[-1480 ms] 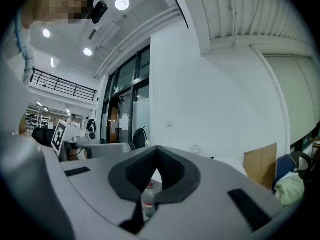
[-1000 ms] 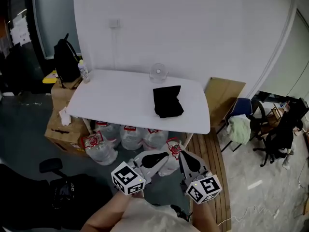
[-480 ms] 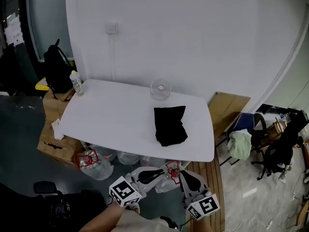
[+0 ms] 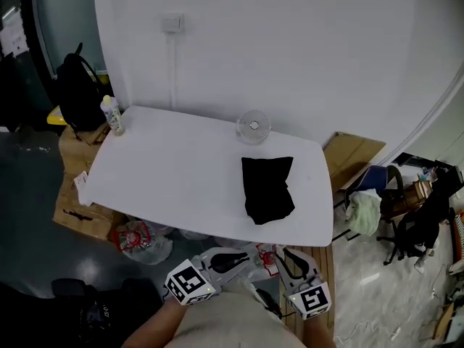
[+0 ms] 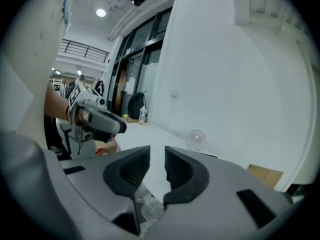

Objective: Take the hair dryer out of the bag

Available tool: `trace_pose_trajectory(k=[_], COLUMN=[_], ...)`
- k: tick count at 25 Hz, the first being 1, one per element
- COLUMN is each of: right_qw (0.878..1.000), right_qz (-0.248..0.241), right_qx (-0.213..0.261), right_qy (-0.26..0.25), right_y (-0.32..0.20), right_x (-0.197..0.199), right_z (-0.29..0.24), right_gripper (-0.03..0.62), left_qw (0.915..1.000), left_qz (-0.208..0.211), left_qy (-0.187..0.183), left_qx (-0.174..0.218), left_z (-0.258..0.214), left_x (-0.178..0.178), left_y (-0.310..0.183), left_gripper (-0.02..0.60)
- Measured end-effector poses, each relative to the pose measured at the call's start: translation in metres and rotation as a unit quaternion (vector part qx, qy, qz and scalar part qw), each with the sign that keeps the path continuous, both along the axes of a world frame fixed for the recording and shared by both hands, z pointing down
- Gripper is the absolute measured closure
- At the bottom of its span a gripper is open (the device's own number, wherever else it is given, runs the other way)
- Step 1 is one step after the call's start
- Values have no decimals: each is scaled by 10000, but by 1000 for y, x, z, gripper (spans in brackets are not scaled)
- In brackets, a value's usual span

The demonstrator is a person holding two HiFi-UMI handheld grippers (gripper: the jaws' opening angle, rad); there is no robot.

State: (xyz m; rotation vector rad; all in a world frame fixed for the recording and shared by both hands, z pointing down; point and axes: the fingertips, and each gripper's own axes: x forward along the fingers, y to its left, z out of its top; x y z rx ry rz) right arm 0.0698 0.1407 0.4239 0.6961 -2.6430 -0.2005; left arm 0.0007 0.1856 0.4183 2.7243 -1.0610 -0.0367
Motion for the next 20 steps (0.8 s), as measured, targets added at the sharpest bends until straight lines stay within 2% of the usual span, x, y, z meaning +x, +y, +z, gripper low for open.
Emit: trace_pose_trajectory(k=[1,2,5,10,16,20], right_qw=[9996,9987,9952,9960,9926,9928], right_qz=[-82,-141,-282,-319,-405,-405], right_qx=[14,41,82,-439,-653,-670], right_qy=[260,493,928,707,945,904], right_y=[-6,-13,-37,-82,-130,-155], right_x=[-5,-10,-23,-42,-41,-40], right_z=[11,22,51,76,99,103], right_gripper=[472,451,428,410,365,364], left_qw=[9999,9998,9989,9973,9961,9939], left_qz=[-46,-105,-313,-550,-246,-52], left_qy=[-1,-10,-85,-131,-439,-674], left_qx=[-90,-165,-329,-474,-729,-866], left_z=[5,10,22,30,47,57], left_x=[-6,-13,-36,-56,-45,-35], left_y=[-3,-6,-15,-46,-99,-133], left_gripper=[558,558,558,558,558,554])
